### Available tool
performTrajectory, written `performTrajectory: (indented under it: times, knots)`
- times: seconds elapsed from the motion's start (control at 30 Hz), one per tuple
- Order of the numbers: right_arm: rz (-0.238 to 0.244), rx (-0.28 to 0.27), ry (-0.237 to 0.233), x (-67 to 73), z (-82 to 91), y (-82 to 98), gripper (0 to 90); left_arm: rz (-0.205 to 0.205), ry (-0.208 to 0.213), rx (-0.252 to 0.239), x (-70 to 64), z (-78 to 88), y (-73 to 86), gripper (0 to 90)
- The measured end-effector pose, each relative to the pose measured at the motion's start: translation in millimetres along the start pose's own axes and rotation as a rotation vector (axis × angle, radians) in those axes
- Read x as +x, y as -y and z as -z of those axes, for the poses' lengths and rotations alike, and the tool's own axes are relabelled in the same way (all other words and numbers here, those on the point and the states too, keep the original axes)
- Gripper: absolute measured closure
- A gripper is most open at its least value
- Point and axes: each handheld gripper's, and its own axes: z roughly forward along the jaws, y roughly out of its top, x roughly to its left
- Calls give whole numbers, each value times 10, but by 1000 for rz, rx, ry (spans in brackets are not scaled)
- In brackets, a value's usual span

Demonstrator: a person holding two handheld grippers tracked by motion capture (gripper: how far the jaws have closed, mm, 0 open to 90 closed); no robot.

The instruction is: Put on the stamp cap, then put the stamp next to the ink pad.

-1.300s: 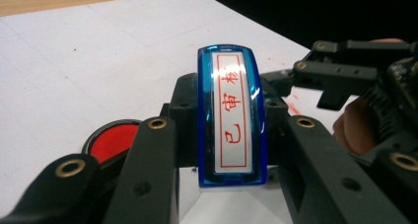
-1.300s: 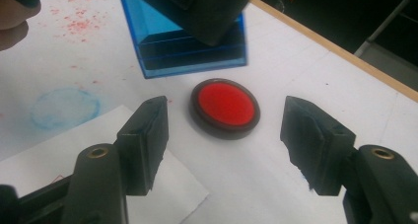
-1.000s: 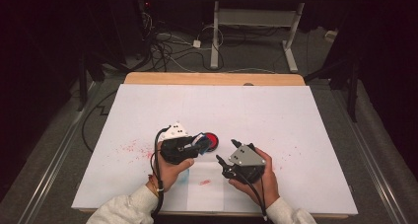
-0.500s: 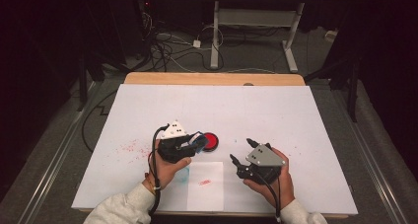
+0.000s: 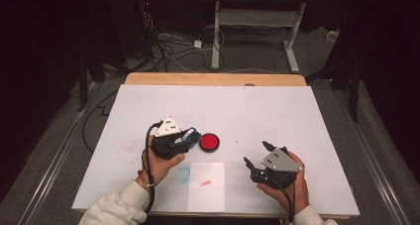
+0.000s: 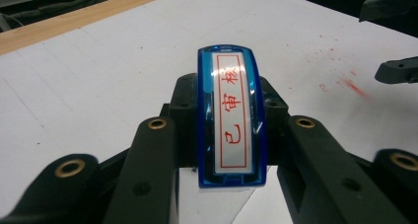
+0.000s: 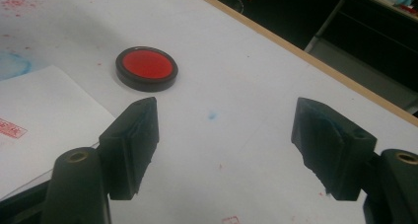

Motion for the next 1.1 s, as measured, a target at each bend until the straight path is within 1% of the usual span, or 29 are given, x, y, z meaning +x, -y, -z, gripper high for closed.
performTrajectory:
  times: [0.13, 0.17, 0.23, 0.27, 0.33, 0.4, 0.5, 0.6, 0.67, 0.7, 0.73, 0.77, 0.87, 0.93, 0.97, 1.03, 1.1]
  knots:
    - [-3, -1, 8, -16, 41, 35, 258, -21, -34, 23, 35, 25, -11, 677]
    - [-3, 2, 9, -18, 48, 43, 258, -18, -42, 25, 48, 30, -9, 677]
    - [-3, 6, 10, -23, 60, 55, 258, -20, -42, 38, 84, 37, -9, 676]
    - [-3, 7, 11, -25, 66, 61, 259, -24, -52, 44, 103, 42, -11, 676]
    - [-4, 12, 14, -28, 69, 73, 260, -13, -50, 56, 142, 43, -12, 676]
    - [-2, 20, 16, -33, 61, 80, 261, -10, -73, 72, 179, 47, -9, 676]
    - [-2, 28, 10, -30, 40, 83, 263, 9, -92, 95, 242, 45, 19, 676]
    - [7, 37, 6, -12, 18, 84, 267, 29, -97, 117, 309, 24, 50, 676]
    - [12, 42, 3, -6, 9, 88, 270, 48, -101, 130, 360, -8, 72, 676]
    - [11, 43, 2, -3, 9, 92, 270, 61, -94, 137, 386, -31, 80, 675]
    - [10, 45, 1, -1, 10, 98, 271, 66, -100, 151, 398, -49, 83, 675]
    - [13, 48, 0, -2, 9, 104, 271, 65, -101, 151, 408, -80, 85, 676]
    - [11, 52, -1, -6, 6, 118, 272, 62, -101, 174, 415, -169, 85, 676]
    - [10, 57, -1, -1, 0, 126, 272, 59, -109, 202, 421, -234, 87, 675]
    - [13, 60, -4, 3, -1, 129, 272, 53, -108, 224, 432, -263, 91, 676]
    - [20, 64, -7, 9, -3, 131, 274, 68, -108, 241, 444, -323, 107, 675]
    - [23, 70, -4, 10, -1, 129, 276, 79, -89, 249, 457, -374, 120, 675]
